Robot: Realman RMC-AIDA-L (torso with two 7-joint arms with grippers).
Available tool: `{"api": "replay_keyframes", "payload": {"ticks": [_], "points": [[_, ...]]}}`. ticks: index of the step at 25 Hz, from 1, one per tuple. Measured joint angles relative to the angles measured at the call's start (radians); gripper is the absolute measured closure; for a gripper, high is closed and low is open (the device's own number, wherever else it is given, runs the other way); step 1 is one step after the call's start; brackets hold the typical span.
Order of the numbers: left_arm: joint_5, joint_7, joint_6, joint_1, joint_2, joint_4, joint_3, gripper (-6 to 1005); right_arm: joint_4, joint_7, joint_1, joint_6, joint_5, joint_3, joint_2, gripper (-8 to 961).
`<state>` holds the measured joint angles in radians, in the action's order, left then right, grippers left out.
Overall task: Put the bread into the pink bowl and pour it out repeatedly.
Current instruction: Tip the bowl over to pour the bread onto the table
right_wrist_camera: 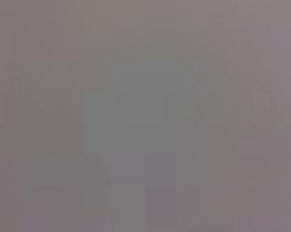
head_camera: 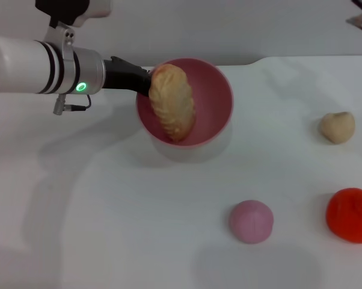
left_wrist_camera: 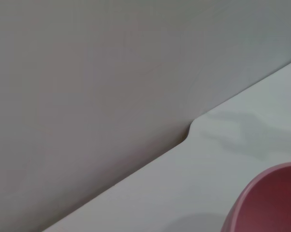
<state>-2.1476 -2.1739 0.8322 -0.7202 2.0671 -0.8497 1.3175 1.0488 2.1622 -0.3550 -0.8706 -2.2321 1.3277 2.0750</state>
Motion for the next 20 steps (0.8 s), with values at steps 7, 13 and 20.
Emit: {"api": "replay_keyframes", "payload": {"ticks": [7,13,20], "points": [[0.002,-0.005,-0.023,-0.001,0.001,-0.001,0.012,952,-0.107,0.215,-0.005,-0.043,-0.044,-0.071,0.005,390],[0.015,-0.007,-0.048,-0.005,0.002,0.000,0.032,951,-0.215,0.441,-0.014,0.039,-0.213,-0.089,0.007,390],[0.038,-0.007,-0.088,-0.011,0.003,0.005,0.056,951,-0.264,0.533,-0.042,0.240,-0.377,-0.103,0.009,390]]}}
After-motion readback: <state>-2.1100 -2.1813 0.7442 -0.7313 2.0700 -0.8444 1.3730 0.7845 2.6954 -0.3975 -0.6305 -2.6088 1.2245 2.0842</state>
